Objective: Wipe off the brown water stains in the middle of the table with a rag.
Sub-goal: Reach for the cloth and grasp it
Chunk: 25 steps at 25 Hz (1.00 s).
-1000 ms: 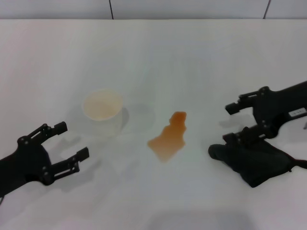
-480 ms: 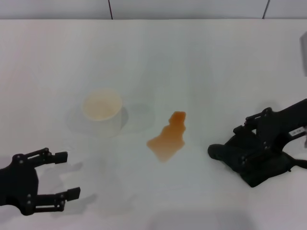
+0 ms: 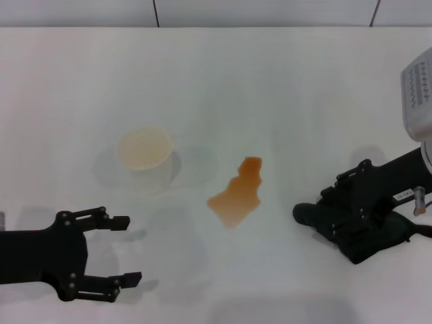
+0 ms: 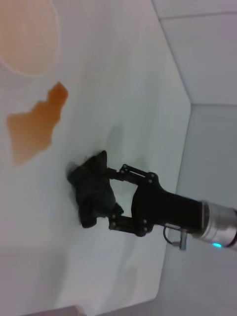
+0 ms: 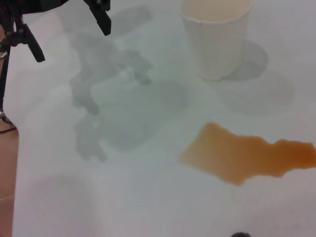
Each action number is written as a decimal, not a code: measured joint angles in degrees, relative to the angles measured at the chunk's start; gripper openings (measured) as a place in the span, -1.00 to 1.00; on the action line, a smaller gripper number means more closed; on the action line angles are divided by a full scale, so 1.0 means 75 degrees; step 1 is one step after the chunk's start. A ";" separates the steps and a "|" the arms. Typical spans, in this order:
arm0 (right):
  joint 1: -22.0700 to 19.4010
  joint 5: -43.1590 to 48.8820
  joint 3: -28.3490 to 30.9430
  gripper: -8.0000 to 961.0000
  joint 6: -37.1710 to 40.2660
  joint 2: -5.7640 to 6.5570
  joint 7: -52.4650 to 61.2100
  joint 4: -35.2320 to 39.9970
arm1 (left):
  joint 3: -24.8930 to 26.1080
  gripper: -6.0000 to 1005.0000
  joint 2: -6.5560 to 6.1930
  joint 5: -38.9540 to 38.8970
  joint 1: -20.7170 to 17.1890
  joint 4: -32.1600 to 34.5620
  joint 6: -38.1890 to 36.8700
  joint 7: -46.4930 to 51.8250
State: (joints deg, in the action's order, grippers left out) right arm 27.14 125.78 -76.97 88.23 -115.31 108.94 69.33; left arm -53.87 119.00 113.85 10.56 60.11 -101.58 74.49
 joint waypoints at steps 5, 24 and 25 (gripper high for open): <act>0.0099 0.0053 -0.0011 0.40 -0.0165 0.0004 -0.0258 -0.0376 | -0.0133 0.78 0.0018 -0.0032 0.0066 -0.0002 0.0113 -0.0037; 0.0156 0.0237 -0.0017 -0.59 -0.0522 0.0027 -0.0544 -0.0828 | -0.0248 0.78 0.0023 -0.0077 0.0270 -0.0025 0.0317 -0.0020; 0.0156 0.0238 -0.0017 -0.60 -0.0521 0.0027 -0.0545 -0.0829 | -0.0247 0.78 0.0023 -0.0077 0.0273 -0.0025 0.0330 -0.0021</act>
State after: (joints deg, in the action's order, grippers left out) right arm 28.31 127.57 -77.10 84.32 -115.11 104.85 63.12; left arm -55.72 119.17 113.27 12.60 59.93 -99.10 74.33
